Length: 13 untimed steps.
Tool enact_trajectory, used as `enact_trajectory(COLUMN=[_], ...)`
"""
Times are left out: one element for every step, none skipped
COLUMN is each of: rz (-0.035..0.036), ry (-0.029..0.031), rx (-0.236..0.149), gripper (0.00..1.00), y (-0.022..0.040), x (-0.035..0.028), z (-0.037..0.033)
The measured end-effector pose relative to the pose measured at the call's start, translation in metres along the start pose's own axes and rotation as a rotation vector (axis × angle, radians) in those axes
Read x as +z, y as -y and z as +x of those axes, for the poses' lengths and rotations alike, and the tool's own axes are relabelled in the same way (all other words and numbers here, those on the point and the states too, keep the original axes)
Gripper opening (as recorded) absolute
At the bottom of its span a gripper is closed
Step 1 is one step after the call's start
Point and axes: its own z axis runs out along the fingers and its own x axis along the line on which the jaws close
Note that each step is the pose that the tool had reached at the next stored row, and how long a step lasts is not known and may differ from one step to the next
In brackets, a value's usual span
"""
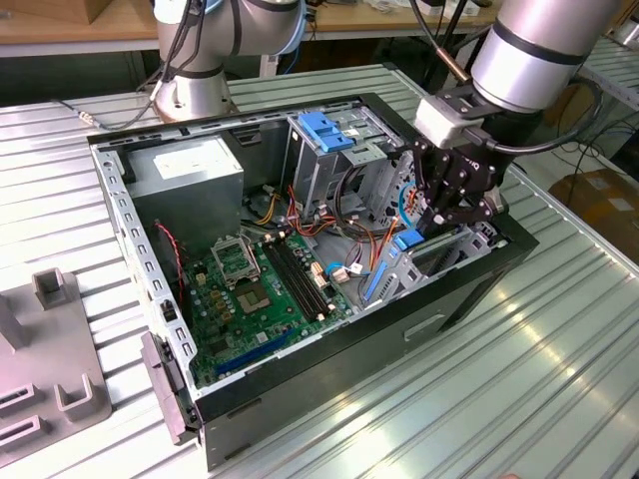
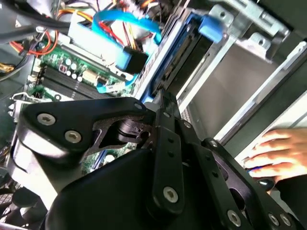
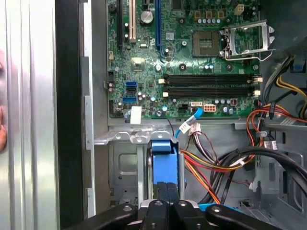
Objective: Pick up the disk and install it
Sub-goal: 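Insert the disk into the insertion slot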
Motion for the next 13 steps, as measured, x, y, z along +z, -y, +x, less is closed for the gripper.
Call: enact_trajectory(rz=[0.0000, 0.0000, 0.0000, 0.0000, 0.0000, 0.0000, 0.0000, 0.0000, 0.0000, -0.0001, -0.0002, -0.0001, -0.0002], ry=[0.0001, 0.0000, 0.0000, 0.0000, 0.0000, -0.0002, -0.0002, -0.0002, 0.0001, 0.0001, -0.0003, -0.0003, -0.0006], rx=[0.000, 0.000, 0.000, 0.000, 0.000, 0.000, 0.000, 0.000, 0.000, 0.000, 0.000, 0.000, 0.000], gripper=[0.10, 0.10, 0.10, 0.10, 0.10, 0.10, 0.10, 0.10, 0.10, 0.10, 0.10, 0.10, 0.10], y=[0.0011, 0.0023, 0.0031, 0.0037, 0.0045, 0.0049, 0.0053, 0.0055, 0.0058, 0.0061, 0.0063, 0.0065, 0.0066], x=[0.0013, 0.0029, 0.0045, 0.0054, 0.0062, 0.0066, 0.0072, 0.0075, 0.0082, 0.0089, 0.0095, 0.0102, 0.0106], z=[0.0000, -0.0001, -0.0001, -0.0002, -0.0002, -0.0002, -0.0002, -0.0002, -0.0003, -0.0003, -0.0003, -0.0003, -0.0003])
